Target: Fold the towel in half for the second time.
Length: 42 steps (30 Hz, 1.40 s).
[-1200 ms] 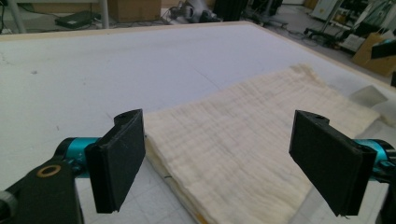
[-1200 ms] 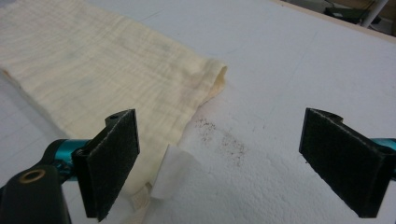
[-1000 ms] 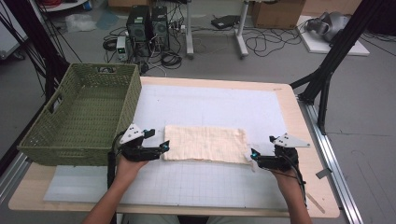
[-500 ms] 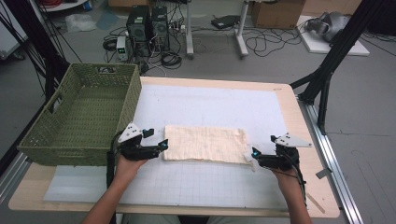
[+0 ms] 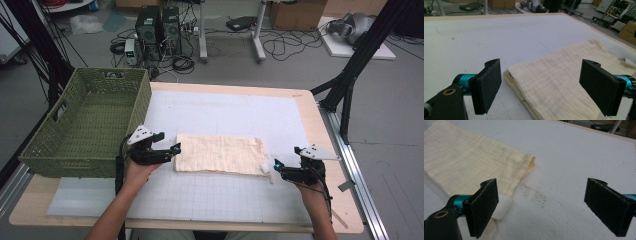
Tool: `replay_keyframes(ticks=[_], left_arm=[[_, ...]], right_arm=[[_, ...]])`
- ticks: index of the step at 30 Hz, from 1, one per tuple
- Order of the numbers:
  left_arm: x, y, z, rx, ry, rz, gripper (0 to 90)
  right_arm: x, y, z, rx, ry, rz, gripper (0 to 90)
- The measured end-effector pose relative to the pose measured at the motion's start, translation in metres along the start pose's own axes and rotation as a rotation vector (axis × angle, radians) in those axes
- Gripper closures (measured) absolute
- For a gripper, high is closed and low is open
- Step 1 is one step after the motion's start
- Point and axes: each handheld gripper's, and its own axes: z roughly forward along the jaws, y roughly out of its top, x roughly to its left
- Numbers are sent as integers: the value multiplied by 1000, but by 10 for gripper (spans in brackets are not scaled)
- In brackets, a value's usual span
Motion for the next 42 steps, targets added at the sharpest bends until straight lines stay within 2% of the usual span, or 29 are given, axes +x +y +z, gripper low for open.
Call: replay_keyframes(ticks=[3,7,8,12,17,19,22,23,27,29,33,37,40,42], left_arm=[[5,6,9,30,-6,-23,201],[6,19,21,42,-3,-7,209],[6,21,23,30,3,-3,217],[12,30,36,58,21,7,237],[19,35,53,123,52,10,252],[23,32,58,128,65,0,286],[29,24,65,196,63,-8,342],[30,21,68,225,71,8,365],[30,18,74,236,99,22,390],[30,15,78,260,119,45,412],[30,11,80,317,106,72,468],[28,7,82,353,97,111,551],[26,7,81,354,99,136,593],[25,6,80,346,87,144,696]], right_arm=[[0,-1,0,3,-2,0,115],[1,-1,3,16,1,-4,115],[1,-1,3,16,-1,-9,115],[2,0,3,5,-1,-11,115],[2,-1,4,13,1,-8,115],[2,-1,4,13,1,-8,115],[2,-1,4,16,3,-3,115],[2,-1,4,17,3,-2,115],[2,-2,7,25,6,-6,115],[3,-2,7,30,9,-8,115],[4,-2,8,30,12,-8,115],[2,-3,8,31,9,-7,115],[2,-4,8,34,11,-1,115],[3,-4,8,36,12,2,115]])
